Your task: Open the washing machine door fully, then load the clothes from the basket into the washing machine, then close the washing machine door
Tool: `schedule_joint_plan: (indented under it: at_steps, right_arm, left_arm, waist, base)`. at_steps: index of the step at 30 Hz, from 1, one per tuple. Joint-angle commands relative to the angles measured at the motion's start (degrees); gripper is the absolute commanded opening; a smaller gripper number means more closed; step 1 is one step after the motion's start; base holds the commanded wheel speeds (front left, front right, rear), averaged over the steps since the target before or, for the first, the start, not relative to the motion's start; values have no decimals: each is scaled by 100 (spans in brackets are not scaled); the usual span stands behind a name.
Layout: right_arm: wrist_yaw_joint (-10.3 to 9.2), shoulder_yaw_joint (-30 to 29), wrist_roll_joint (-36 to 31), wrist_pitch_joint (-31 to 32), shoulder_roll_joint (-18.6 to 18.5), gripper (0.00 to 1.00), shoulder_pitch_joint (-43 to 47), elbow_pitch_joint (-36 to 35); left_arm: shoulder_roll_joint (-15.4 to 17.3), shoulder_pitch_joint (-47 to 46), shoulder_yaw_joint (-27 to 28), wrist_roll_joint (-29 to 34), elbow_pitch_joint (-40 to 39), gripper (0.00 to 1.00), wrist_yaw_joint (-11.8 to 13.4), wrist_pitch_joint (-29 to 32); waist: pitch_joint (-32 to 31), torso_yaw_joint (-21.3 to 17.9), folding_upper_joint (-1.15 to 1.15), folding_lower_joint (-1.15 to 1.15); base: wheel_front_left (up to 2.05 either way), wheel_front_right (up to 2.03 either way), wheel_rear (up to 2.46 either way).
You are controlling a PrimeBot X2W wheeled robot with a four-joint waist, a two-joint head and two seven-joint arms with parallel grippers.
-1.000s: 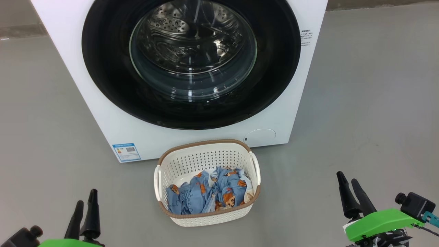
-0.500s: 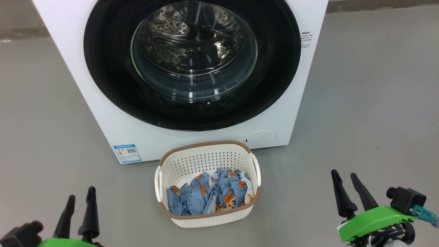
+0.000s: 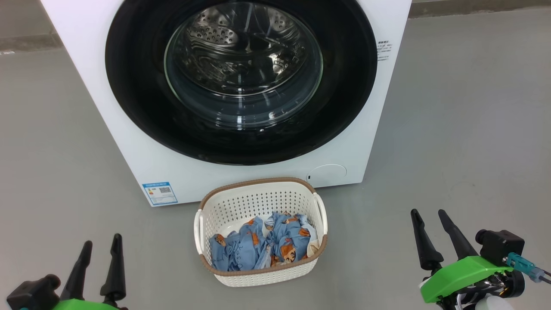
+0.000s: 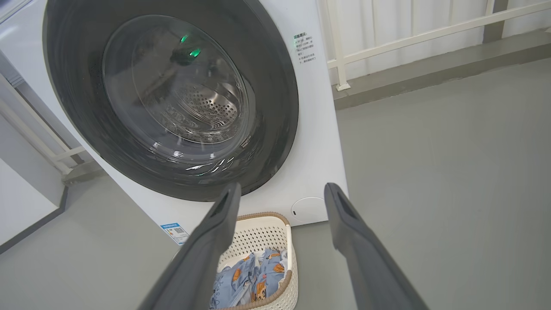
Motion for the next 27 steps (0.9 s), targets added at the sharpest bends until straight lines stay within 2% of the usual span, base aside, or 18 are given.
schedule_joint_plan:
  at_steps: [1, 23, 27]
  right_arm:
    - [65, 124, -206, -90, -58, 100, -266, -125]
    - [84, 46, -1841, -476, -66, 100, -353, -121]
    - [85, -22, -1896, -485, -44, 100, -345, -122]
  left_arm:
    - [196, -139, 152, 197, -145, 100, -47, -87]
    - [343, -144, 215, 1544, -38, 100, -60, -478]
    - [323, -165, 282, 1607, -3, 100, -61, -487]
  waist:
    - [-4, 1, 0, 0]
    - [-64, -15, 0, 0]
    - [-47, -18, 0, 0]
  base:
    - [0, 0, 0]
    - [0, 0, 0]
    - [0, 0, 0]
